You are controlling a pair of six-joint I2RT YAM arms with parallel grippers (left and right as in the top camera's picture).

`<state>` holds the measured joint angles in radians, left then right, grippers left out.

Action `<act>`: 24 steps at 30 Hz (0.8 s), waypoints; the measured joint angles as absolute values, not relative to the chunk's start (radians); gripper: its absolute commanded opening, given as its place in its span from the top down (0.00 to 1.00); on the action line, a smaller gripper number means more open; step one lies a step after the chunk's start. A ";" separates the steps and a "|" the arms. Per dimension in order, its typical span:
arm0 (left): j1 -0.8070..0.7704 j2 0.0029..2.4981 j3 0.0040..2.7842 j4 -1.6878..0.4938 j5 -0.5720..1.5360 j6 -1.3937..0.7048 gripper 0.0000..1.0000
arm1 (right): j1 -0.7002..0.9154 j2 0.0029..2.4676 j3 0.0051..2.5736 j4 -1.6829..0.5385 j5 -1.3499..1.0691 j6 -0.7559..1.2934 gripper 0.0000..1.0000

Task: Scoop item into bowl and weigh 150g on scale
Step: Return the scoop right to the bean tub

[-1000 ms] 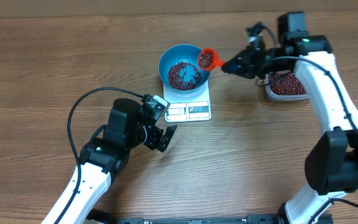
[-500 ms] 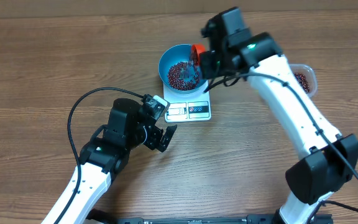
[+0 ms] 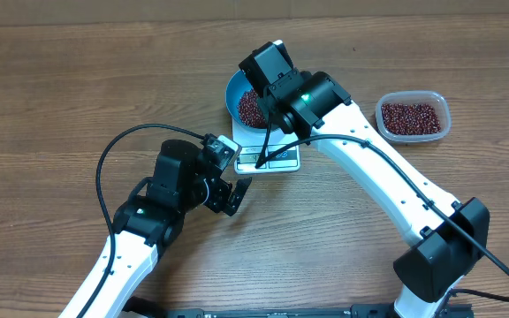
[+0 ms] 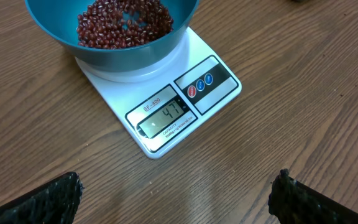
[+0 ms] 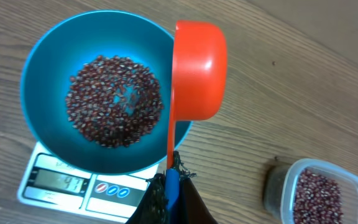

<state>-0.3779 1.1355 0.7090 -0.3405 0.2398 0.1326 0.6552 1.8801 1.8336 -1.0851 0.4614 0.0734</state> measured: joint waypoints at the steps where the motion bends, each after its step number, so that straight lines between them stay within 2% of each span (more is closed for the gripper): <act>1: -0.378 1.135 0.709 -0.340 0.240 0.133 0.00 | 0.655 1.880 1.834 -1.085 0.467 0.073 0.96; 10: -0.378 1.135 0.709 -0.340 0.240 0.133 0.01 | 0.625 1.880 1.834 -1.085 0.393 0.074 0.96; 16: -0.378 1.135 0.709 -0.340 0.240 0.133 0.01 | 0.472 1.810 1.834 -1.121 0.211 0.074 0.96; 24: -0.378 1.135 0.709 -0.340 0.240 0.133 0.00 | 0.160 1.676 1.842 -1.272 0.107 0.075 0.96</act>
<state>-0.3779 1.1355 0.7090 -0.3405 0.2398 0.1326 0.1596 1.6760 1.8416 -1.2720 0.1070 0.0750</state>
